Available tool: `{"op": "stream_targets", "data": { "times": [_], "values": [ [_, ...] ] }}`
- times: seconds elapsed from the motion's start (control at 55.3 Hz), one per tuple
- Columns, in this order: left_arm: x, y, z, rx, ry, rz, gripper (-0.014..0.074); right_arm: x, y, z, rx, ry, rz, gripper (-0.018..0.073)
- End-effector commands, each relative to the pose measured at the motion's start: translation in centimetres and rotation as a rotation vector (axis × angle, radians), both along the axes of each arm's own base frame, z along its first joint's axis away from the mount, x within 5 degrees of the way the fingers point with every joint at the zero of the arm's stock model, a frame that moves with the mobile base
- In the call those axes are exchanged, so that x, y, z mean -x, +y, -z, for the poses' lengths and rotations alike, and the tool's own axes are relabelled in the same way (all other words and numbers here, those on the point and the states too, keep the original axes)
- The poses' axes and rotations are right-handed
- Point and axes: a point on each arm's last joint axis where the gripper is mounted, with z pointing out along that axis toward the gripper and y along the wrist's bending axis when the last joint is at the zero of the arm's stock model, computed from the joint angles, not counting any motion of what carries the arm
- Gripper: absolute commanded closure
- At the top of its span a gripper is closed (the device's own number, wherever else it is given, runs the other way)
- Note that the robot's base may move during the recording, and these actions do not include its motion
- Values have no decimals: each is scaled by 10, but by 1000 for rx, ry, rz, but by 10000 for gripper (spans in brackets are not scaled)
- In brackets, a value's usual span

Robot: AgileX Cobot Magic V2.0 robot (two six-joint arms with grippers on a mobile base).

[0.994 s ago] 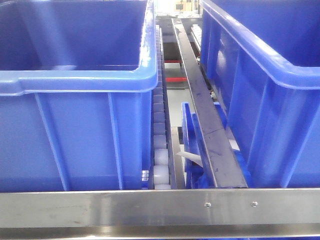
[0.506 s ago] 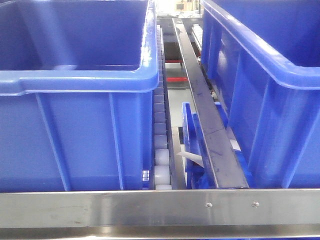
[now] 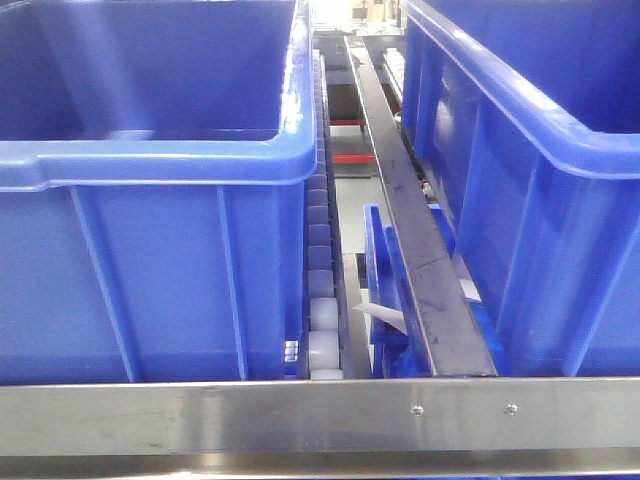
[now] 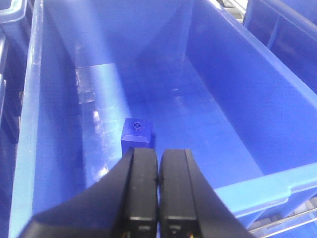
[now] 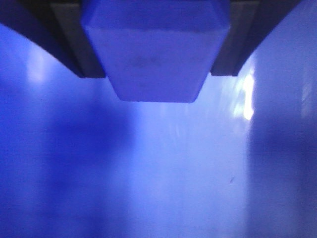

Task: Pick and sort blue part to right shelf
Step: 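Lower the right gripper into the adjacent bin and release its part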

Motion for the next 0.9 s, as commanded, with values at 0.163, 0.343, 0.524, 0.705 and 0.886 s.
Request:
{"op": "stream_targets", "data": {
  "times": [0.163,0.343,0.524,0.705,0.886],
  "values": [
    [-1,0,-15,39,-88,-2,471,-33,-4,21,1,-73,9,221],
    [-1,0,-15,39,-88,-2,471,-42,-5,39,4,-37,9,216],
    [-1,0,-15,39,-88,-2,471,-43,-5,44,10,-19,5,98],
    [-1,0,-15,39,-88,-2,471,-44,-5,35,12,-24,2,-72],
    [3,0,-15,39,-98,-1,471,-41,-5,15,17,-32,-5,-75]
  ]
}}
